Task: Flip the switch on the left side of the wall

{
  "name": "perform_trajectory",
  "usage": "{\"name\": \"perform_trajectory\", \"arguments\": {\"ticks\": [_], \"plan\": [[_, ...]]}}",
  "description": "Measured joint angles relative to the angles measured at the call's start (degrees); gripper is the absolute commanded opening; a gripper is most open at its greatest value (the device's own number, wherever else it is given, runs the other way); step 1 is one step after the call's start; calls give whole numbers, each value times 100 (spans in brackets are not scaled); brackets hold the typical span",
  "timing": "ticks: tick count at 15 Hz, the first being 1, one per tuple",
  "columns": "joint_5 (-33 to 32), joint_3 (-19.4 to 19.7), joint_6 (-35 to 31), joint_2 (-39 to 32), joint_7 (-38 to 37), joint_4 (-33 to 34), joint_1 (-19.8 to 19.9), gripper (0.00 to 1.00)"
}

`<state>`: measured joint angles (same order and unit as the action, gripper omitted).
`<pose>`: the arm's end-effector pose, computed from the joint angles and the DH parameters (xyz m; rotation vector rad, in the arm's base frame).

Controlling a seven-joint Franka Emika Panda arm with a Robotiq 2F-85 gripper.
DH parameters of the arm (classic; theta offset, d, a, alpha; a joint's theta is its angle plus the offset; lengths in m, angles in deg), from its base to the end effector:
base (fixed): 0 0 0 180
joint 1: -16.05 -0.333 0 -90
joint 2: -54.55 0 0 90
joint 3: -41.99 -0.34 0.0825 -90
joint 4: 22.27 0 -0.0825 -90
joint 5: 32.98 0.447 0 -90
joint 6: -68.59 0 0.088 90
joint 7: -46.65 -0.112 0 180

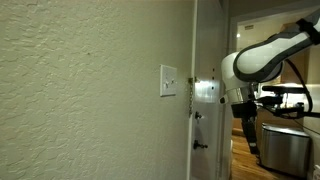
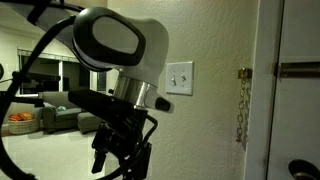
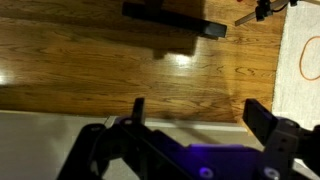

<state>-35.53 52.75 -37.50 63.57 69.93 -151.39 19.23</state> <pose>0.4985 -0.1283 0.3975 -3.0395 -0.2844 0.3649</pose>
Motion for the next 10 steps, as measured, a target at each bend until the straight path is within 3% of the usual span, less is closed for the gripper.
{"name": "perform_trajectory", "arguments": {"ticks": [10], "plan": [[402,-503,-256,13,-199,469,-41,100]]}}
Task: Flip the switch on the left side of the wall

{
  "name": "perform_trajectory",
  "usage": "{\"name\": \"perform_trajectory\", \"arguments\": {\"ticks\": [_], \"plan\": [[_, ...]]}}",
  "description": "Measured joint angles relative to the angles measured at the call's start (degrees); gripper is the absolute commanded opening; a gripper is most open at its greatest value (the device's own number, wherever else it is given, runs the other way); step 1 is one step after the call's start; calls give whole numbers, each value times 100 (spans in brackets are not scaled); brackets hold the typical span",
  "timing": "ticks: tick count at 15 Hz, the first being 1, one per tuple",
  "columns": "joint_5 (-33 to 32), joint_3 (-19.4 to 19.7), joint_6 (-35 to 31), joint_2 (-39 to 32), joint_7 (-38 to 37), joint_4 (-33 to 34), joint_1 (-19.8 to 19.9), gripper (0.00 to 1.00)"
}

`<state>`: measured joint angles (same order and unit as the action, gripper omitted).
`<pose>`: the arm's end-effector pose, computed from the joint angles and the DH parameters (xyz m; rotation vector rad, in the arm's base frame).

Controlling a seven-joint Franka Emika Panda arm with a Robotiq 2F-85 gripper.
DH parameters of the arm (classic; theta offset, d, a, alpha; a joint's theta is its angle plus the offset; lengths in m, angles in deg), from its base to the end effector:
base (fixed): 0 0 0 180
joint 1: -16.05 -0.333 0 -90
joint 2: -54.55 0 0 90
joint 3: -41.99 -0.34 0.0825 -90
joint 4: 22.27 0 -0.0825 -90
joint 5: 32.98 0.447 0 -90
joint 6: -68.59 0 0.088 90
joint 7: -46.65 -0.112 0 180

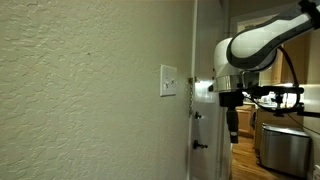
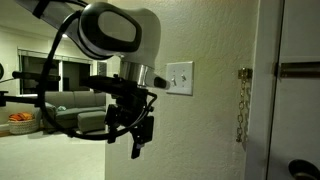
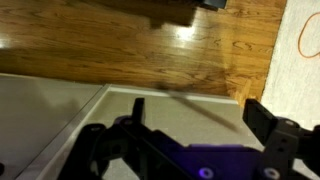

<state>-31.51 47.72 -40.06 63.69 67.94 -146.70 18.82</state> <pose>0.5356 -0.0791 0.4436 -3.0515 -0.3305 0.1578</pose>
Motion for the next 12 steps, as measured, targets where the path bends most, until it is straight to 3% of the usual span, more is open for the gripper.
{"name": "perform_trajectory", "arguments": {"ticks": [5,12], "plan": [[511,-144,-683,61,-348,212,-63,100],[312,-598,-1991,102,-1304,252,-142,100]]}}
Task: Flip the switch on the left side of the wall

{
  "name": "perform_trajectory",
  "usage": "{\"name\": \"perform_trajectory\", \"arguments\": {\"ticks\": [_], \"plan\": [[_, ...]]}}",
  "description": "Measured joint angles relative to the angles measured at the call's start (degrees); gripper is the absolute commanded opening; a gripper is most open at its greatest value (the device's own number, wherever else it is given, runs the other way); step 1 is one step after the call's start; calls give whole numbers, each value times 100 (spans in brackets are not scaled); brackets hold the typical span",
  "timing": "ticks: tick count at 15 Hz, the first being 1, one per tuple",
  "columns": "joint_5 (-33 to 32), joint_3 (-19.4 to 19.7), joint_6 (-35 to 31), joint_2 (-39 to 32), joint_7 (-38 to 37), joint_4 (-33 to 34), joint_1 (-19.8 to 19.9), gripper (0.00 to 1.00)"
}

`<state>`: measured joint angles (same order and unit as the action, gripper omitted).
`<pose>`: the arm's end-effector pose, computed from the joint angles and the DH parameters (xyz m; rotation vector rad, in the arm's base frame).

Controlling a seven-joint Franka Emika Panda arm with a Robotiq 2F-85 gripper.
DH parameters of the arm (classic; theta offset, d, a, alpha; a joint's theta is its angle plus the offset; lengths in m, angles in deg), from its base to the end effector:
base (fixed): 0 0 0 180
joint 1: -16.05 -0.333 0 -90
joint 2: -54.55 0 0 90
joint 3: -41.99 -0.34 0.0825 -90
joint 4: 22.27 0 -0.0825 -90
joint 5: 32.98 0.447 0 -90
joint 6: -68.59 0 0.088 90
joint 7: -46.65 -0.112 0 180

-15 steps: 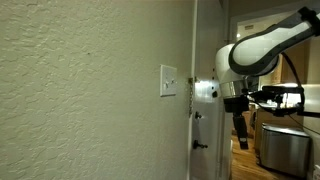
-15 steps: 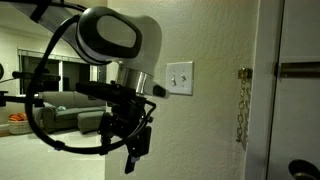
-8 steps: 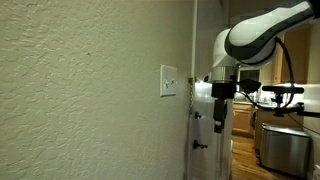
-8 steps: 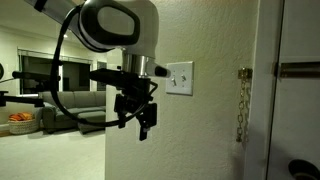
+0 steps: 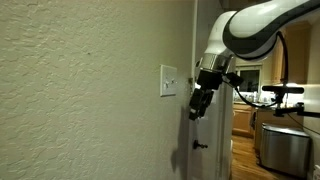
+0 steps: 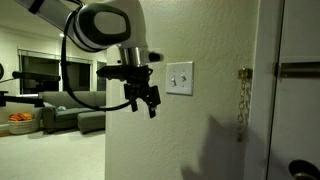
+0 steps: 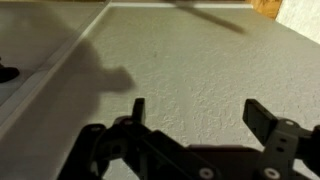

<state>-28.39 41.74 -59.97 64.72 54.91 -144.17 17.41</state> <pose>0.5836 -0.0086 0.5117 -3.0601 -0.1288 -0.4602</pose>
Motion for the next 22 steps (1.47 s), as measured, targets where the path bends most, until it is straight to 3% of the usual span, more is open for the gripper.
{"name": "perform_trajectory", "arguments": {"ticks": [11,18,19,21,22], "plan": [[13,-14,-44,-106,-78,25,-31,100],[-209,-61,-644,-170,-675,380,-45,100],[-233,-61,-714,-168,-736,442,-44,96],[-258,-61,-868,-165,-831,542,-42,71],[-261,-60,-948,-165,-870,585,-41,70]]}}
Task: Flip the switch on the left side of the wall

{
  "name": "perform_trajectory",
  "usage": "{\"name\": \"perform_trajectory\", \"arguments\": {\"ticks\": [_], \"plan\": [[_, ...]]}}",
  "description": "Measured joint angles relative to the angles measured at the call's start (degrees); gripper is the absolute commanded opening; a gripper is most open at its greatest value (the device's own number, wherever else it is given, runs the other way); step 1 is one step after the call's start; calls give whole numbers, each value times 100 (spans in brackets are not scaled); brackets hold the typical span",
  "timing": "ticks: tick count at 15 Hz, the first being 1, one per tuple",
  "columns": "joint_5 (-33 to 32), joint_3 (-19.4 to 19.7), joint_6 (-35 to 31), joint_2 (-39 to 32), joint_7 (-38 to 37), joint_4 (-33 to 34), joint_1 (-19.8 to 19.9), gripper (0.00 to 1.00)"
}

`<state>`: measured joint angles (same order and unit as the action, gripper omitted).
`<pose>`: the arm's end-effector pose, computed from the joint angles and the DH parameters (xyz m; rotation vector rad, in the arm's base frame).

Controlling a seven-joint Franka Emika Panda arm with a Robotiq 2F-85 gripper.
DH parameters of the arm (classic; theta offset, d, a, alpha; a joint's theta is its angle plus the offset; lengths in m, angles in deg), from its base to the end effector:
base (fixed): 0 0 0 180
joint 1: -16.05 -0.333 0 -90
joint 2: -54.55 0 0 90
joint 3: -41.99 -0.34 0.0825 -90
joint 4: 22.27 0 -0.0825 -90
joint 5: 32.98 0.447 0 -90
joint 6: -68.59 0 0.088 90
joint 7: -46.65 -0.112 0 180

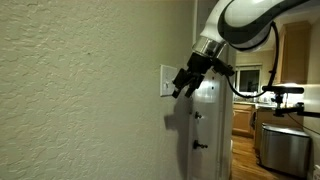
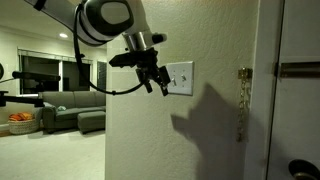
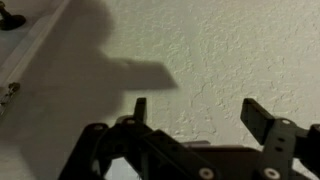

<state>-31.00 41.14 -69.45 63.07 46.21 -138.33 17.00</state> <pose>0.6150 -0.0003 0.5736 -3.0033 0.0426 -0.8187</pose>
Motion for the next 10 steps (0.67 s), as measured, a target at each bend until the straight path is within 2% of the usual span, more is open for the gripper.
{"name": "perform_trajectory", "arguments": {"ticks": [3,5,10], "plan": [[-4,1,-238,-1,-57,113,0,57],[-9,1,-380,-9,-63,181,0,55],[-117,1,-599,-75,-63,394,0,80]]}}
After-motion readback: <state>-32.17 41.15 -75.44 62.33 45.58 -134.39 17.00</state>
